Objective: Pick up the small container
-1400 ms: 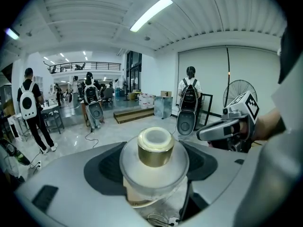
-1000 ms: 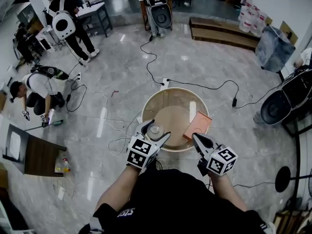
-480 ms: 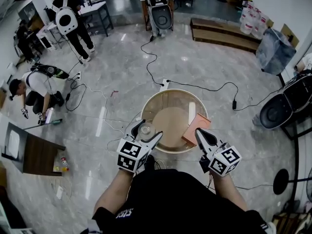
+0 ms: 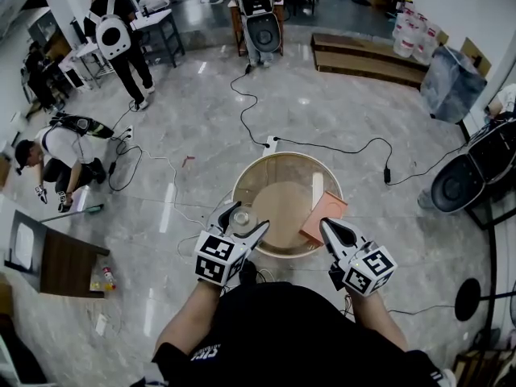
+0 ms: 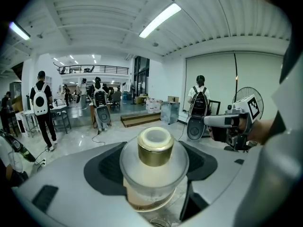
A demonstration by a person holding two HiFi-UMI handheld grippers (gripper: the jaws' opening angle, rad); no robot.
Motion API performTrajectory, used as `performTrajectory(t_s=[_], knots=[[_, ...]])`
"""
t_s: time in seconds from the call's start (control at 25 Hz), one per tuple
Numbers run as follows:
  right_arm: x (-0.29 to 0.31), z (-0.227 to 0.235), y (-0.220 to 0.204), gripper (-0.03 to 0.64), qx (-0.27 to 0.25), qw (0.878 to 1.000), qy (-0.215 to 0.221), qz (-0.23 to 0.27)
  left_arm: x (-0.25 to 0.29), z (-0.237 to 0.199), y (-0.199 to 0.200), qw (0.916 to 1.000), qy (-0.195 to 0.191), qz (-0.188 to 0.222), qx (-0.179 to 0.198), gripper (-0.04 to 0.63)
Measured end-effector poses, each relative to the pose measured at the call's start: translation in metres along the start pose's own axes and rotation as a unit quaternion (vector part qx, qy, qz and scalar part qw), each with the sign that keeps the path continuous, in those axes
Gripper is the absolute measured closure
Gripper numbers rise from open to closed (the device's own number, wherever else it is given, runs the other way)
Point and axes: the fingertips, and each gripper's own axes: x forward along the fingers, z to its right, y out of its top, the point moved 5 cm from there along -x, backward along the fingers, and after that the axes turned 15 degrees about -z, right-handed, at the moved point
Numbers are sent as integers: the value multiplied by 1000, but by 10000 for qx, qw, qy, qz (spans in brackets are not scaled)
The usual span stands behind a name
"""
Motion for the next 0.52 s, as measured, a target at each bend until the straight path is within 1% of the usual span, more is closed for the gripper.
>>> performTrajectory(t_s=[0.24, 0.52], knots=[[0, 4, -7, 606, -14, 9999, 98, -37, 4, 4, 1, 10000, 32, -16, 14, 250], [4, -2, -3, 606, -40, 9999, 131, -94, -1, 3, 1, 10000, 21, -7, -37, 250]])
